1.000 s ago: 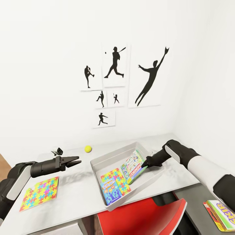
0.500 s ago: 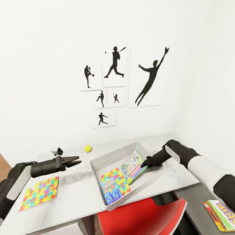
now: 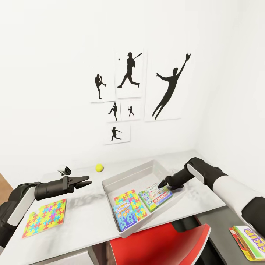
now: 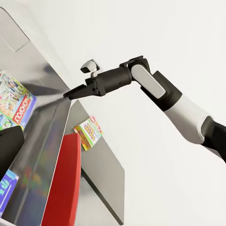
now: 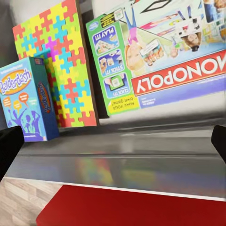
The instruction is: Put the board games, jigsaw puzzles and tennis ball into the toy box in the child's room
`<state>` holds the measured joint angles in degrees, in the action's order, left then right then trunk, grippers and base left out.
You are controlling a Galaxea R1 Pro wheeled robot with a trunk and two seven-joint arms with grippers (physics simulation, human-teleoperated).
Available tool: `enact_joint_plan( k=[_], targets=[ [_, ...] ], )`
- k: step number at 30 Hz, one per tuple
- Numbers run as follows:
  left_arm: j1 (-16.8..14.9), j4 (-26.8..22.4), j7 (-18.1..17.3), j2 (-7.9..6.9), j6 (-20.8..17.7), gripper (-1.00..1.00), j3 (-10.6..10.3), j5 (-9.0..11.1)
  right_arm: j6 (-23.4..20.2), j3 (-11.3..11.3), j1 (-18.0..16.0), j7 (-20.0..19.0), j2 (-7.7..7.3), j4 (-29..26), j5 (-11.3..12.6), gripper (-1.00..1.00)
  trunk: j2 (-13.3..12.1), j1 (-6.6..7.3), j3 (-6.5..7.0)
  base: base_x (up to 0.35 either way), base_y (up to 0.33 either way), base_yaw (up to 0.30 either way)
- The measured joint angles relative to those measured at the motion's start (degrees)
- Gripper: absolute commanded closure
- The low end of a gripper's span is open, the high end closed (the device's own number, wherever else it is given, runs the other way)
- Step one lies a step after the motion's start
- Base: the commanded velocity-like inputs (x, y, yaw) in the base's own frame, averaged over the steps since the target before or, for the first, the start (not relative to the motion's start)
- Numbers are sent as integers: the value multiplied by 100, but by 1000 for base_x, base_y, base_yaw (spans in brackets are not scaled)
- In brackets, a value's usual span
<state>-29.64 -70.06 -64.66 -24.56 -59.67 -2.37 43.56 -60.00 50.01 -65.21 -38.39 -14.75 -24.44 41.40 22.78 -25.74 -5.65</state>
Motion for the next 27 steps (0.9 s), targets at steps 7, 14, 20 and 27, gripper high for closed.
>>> enact_joint_plan(
  k=[7,14,20,27],
  targets=[
    [0,0,0,0,0,-100,0,1,0,-10,-1,-1,-15,-21,1,-100,0,0,0,0,0,0],
    [0,0,0,0,0,-100,1,8,0,-37,-67,-8,-33,-60,13,-100,0,0,0,0,0,0],
    [0,0,0,-1,0,-100,13,15,0,-63,-144,-10,-35,-72,27,-100,1,0,31,0,0,0],
    [0,0,0,0,0,-100,26,15,0,-229,-153,-10,-47,-74,39,-100,1,0,92,0,0,0]
  ],
)
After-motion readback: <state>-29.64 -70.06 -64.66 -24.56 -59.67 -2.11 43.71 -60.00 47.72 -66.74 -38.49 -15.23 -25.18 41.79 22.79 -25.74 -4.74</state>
